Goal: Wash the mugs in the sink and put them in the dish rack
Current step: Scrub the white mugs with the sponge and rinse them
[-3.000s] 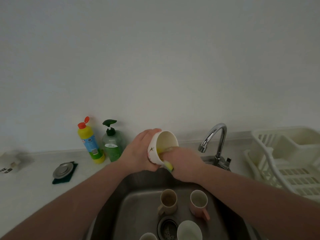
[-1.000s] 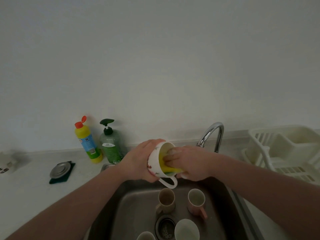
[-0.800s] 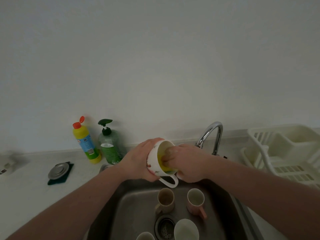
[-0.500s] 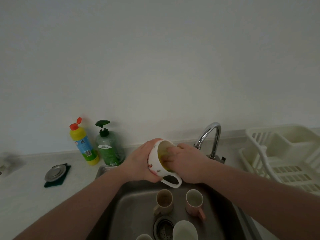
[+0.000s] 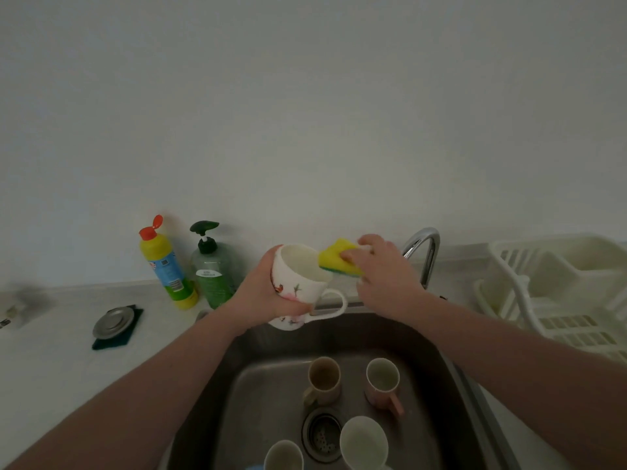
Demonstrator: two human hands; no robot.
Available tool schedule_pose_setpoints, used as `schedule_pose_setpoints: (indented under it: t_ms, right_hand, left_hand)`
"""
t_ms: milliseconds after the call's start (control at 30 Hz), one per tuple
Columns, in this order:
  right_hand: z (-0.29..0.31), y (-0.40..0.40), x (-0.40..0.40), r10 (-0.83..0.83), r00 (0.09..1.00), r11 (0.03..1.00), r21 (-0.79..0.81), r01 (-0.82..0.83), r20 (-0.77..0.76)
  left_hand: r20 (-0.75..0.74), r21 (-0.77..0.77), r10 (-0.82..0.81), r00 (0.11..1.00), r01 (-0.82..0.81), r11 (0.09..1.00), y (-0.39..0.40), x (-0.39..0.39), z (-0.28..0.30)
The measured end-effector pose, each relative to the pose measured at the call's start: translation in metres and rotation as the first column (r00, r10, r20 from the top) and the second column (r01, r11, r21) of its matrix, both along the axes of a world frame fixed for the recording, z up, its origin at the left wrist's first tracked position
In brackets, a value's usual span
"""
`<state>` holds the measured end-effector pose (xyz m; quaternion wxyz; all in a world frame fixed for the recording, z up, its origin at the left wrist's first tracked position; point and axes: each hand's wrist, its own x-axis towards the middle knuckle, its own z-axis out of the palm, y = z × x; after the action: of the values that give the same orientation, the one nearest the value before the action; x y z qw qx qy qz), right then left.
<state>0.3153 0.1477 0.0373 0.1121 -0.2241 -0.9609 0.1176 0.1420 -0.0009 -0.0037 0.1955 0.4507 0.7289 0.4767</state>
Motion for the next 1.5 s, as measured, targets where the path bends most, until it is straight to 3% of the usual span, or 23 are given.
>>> schedule_pose_setpoints:
  t_ms: [67, 133, 367, 533, 667, 867, 1000, 1133, 1367, 1500]
  right_hand:
    - [-0.002, 0.001, -0.004, -0.054, 0.996, 0.966, -0.257, 0.033, -0.074]
    - [-0.003, -0.004, -0.006, -0.063, 0.989, 0.912, -0.411, 0.002, -0.135]
    - [-0.013, -0.019, -0.001, -0.131, 0.958, 0.711, -0.698, -0.089, -0.255]
    - [-0.035, -0.040, -0.007, -0.333, 0.907, 0.433, -0.896, -0.095, -0.257]
    - [-0.065, -0.051, -0.013, -0.392, 0.884, 0.446, -0.893, -0.058, -0.253]
    - [-0.094, -0.058, -0.007, -0.370, 0.893, 0.444, -0.893, -0.072, -0.256]
    - [-0.103, -0.063, -0.005, -0.348, 0.911, 0.501, -0.865, -0.021, -0.223]
    - [-0.109, -0.065, -0.002, -0.374, 0.904, 0.531, -0.847, 0.027, -0.206]
    - [-0.121, -0.063, 0.010, -0.432, 0.886, 0.436, -0.899, 0.040, -0.170]
    - [-0.124, -0.063, 0.016, -0.497, 0.856, 0.309, -0.951, 0.022, -0.142]
  left_hand:
    - [0.140, 0.013, 0.051, 0.989, -0.054, 0.998, -0.002, -0.003, -0.010]
    - [0.258, 0.015, 0.054, 0.965, -0.059, 0.998, -0.005, -0.004, -0.022]
    - [0.665, 0.106, 0.032, 0.746, -0.137, 0.985, -0.013, 0.026, -0.049]
    - [0.817, 0.078, 0.054, 0.573, -0.203, 0.976, -0.009, 0.044, -0.060]
    - [0.870, 0.058, 0.088, 0.486, -0.277, 0.959, -0.007, 0.046, -0.075]
    - [0.892, -0.004, 0.131, 0.432, -0.282, 0.959, -0.011, 0.057, -0.092]
    - [0.923, -0.004, 0.115, 0.368, -0.289, 0.957, -0.008, 0.067, -0.103]
    - [0.934, -0.086, 0.198, 0.299, -0.351, 0.932, -0.009, 0.074, -0.118]
    - [0.934, -0.141, 0.221, 0.282, -0.277, 0.950, -0.015, 0.086, -0.116]
    - [0.951, -0.113, 0.169, 0.258, -0.216, 0.970, -0.019, 0.094, -0.111]
